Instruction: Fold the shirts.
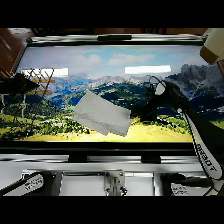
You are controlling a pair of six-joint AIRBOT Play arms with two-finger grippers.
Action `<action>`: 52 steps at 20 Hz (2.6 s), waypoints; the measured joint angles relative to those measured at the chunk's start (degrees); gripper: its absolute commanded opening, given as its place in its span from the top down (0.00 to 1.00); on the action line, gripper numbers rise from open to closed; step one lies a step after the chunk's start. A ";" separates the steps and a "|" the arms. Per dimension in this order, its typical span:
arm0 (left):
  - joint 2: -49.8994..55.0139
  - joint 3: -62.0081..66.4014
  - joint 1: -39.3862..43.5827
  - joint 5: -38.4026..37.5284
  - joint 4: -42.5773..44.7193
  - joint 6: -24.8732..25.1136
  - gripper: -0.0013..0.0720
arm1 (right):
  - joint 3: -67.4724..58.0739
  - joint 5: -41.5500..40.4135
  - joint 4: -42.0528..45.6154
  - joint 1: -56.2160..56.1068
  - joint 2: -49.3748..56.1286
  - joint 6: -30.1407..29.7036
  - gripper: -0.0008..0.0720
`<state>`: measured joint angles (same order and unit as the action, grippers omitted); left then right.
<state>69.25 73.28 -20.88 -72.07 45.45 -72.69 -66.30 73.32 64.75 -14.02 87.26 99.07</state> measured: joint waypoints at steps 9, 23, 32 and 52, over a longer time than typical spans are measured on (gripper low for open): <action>0.24 0.00 1.90 1.57 0.00 0.02 0.94 | 7.04 -17.79 -13.60 -4.81 2.75 -1.27 0.88; 0.24 0.00 2.84 -0.02 0.02 0.00 0.94 | -6.62 -6.84 11.91 29.86 -11.26 0.87 0.89; 0.24 0.00 5.75 -0.81 0.02 0.00 0.94 | 12.66 8.22 28.39 53.83 -22.95 6.03 0.89; 0.63 5.25 12.50 -0.61 18.36 -4.55 0.94 | 1.77 2.71 30.71 51.49 -29.05 -2.82 0.23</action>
<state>69.89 78.52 -8.38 -72.69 63.81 -77.23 -64.53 76.03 95.46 37.47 58.22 96.25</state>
